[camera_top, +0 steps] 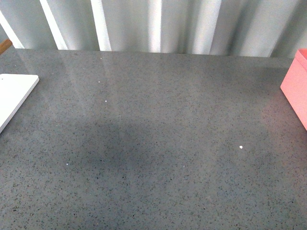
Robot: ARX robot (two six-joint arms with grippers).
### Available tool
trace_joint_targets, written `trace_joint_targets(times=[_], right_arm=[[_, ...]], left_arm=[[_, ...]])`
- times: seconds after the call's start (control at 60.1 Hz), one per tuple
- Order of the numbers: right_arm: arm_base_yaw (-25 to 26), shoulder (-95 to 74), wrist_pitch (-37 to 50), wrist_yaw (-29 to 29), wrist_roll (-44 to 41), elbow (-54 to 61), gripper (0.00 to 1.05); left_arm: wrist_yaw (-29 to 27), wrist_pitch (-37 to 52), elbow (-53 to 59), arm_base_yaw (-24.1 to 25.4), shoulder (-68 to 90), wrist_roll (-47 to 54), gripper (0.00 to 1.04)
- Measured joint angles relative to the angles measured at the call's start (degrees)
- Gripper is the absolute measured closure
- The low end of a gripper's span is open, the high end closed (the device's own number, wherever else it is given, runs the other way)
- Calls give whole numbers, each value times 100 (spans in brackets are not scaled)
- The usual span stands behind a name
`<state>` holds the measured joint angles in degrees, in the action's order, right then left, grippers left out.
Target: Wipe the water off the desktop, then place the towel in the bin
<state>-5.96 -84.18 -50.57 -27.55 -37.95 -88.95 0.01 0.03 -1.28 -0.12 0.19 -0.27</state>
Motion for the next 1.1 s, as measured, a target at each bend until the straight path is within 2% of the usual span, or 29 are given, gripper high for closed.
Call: trace_joint_targets(times=[0.366, 0.582, 0.815, 1.098], right_arm=[[1259, 662, 435, 127, -208, 1202, 101], [1856, 555, 820, 474, -144, 1860, 101], [2223, 120, 970, 715, 208, 1707, 101], [2385, -365, 942, 822, 678, 1484, 101]], left_arm=[[0, 0, 0, 0, 0, 0, 7], [0, 0, 0, 0, 0, 0, 7], [0, 0, 0, 0, 0, 0, 7], [-2, 0, 0, 0, 0, 0, 7]])
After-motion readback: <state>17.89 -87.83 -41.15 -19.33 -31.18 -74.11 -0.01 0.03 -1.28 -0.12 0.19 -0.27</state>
